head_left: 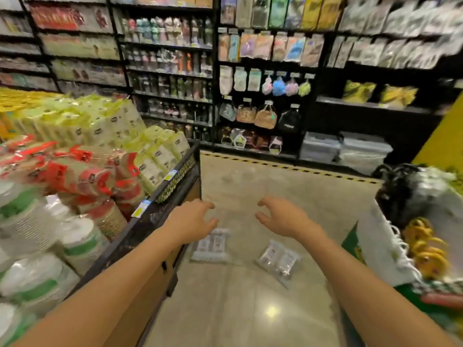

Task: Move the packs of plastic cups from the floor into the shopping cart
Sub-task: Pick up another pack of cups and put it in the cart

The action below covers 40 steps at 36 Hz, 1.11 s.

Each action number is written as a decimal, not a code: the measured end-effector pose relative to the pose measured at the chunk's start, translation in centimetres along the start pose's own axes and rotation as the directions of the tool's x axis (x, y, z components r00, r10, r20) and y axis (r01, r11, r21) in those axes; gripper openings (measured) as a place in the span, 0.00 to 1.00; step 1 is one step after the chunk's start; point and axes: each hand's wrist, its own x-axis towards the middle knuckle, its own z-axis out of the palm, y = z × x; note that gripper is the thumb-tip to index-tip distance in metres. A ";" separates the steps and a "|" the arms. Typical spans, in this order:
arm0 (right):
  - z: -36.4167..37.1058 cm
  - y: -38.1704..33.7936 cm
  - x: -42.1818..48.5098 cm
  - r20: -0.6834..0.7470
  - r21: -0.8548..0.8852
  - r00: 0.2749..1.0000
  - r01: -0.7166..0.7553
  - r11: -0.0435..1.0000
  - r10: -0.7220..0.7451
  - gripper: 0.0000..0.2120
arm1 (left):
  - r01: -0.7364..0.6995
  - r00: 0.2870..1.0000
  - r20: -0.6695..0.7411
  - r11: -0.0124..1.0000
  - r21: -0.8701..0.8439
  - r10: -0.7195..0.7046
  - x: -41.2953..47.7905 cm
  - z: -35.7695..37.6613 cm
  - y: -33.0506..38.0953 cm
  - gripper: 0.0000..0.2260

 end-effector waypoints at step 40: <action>2.9 42.4 27.7 0.030 0.081 0.868 -0.496 0.864 0.496 0.23 | -0.406 0.884 0.218 0.911 -0.077 0.413 56.4 15.1 22.3 0.24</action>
